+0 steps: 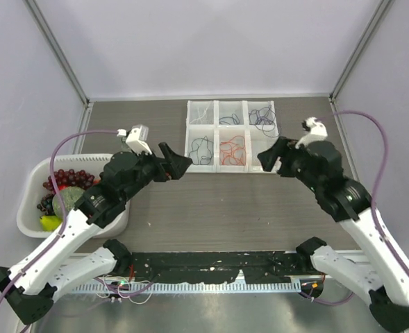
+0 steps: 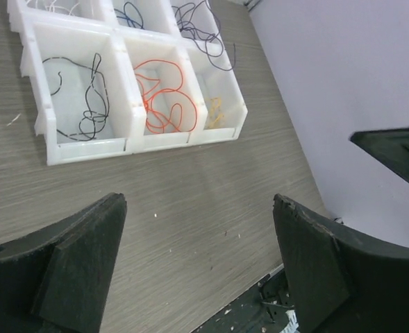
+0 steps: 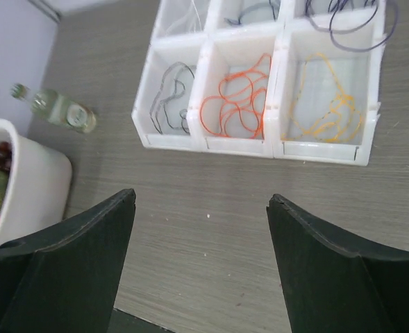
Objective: Untangle the cables
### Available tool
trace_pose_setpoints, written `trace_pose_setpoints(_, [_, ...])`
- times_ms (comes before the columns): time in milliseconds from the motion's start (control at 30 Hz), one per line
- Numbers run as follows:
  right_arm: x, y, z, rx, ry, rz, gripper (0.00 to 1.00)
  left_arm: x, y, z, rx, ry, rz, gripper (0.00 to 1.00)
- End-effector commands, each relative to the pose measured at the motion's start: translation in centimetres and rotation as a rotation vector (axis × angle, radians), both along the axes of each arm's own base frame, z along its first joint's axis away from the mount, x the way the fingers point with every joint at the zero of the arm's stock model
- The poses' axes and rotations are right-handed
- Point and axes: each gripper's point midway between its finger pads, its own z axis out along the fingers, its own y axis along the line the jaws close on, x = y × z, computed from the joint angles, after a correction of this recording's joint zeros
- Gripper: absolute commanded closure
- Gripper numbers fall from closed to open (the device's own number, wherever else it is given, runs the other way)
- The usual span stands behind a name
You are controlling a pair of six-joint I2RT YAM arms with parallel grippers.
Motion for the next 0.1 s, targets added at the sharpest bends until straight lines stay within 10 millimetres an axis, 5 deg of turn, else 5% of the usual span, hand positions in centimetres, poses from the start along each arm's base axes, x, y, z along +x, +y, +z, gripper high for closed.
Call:
trace_pose_setpoints(0, [-2.2,-2.9,5.7,0.158,-0.193,-0.123,0.18,0.5,-0.3,6.3,-0.136,-0.129,0.007,0.05])
trace_pose_setpoints(67, [-3.2,-3.9,7.8,0.178,-0.257,-0.136,0.18,0.7,0.1,7.6,-0.148,-0.144,0.034,0.00])
